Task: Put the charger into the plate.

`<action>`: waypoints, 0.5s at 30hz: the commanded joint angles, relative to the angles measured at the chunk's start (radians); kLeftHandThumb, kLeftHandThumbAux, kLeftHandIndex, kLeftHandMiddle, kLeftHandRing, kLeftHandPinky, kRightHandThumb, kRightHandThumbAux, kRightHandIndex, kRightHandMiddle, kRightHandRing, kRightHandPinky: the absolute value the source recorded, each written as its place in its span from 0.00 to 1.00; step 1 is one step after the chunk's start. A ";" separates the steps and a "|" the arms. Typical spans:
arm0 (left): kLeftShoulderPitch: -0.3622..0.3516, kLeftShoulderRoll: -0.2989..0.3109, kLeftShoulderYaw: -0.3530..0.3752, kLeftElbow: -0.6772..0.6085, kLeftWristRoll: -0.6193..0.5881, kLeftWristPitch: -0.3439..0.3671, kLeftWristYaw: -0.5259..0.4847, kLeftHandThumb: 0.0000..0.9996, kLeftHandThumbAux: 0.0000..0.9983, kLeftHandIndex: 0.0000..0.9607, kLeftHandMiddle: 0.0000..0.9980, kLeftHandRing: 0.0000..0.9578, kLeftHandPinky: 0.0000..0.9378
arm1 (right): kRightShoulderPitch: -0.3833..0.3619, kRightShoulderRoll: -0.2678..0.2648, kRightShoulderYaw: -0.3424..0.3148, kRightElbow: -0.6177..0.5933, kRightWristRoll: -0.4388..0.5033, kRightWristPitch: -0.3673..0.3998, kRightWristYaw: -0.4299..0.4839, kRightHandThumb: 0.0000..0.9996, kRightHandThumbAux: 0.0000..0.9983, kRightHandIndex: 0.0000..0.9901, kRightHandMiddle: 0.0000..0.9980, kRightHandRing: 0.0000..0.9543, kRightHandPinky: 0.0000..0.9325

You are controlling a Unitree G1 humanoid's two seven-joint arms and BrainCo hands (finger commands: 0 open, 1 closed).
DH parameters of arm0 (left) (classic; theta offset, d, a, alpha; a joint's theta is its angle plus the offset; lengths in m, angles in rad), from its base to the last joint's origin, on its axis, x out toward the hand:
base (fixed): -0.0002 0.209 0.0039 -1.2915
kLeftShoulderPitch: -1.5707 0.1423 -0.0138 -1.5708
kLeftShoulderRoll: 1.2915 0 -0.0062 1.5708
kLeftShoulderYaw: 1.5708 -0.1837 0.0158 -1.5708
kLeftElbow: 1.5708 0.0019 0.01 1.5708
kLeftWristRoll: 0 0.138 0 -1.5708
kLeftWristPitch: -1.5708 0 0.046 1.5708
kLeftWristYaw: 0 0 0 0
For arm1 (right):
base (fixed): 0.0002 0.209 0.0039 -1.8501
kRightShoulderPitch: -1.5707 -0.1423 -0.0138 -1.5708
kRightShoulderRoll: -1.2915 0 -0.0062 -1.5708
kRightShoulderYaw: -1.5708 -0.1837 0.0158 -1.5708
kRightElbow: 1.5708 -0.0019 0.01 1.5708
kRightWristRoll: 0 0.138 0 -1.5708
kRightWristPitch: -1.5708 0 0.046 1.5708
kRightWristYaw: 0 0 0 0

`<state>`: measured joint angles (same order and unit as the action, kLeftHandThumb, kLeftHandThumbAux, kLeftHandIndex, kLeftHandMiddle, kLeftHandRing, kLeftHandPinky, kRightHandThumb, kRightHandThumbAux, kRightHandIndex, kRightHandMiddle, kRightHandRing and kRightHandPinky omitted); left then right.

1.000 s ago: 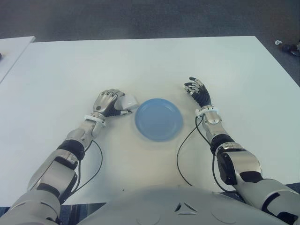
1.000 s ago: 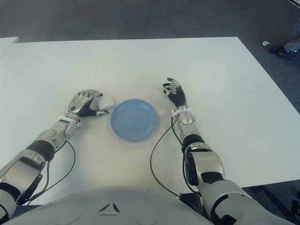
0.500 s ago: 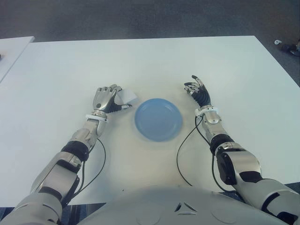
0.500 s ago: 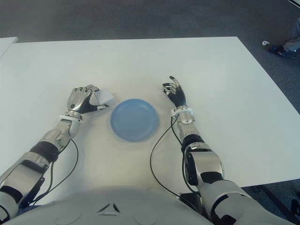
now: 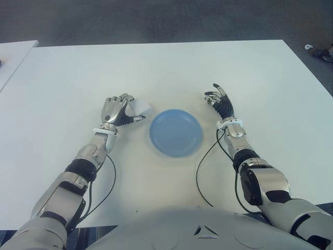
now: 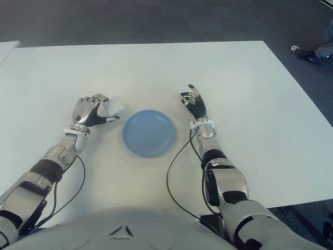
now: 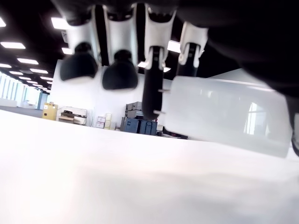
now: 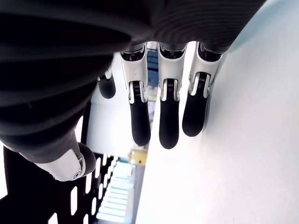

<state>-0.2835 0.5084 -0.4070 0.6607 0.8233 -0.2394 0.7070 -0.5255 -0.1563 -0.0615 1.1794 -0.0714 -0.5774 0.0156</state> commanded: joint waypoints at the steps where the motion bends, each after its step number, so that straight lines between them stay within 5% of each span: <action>1: 0.020 0.012 0.007 -0.021 -0.007 -0.008 -0.025 0.72 0.70 0.46 0.85 0.88 0.88 | 0.065 0.021 0.007 0.047 -0.003 0.077 0.012 0.03 0.65 0.07 0.35 0.37 0.36; 15: 0.024 0.029 0.019 -0.040 -0.014 -0.056 -0.016 0.72 0.70 0.46 0.85 0.88 0.87 | 0.067 0.023 0.010 0.043 -0.008 0.073 0.004 0.04 0.69 0.07 0.36 0.38 0.37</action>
<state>-0.2697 0.5205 -0.3995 0.6371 0.8218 -0.2742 0.7034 -0.5247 -0.1543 -0.0610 1.1782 -0.0720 -0.5774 0.0118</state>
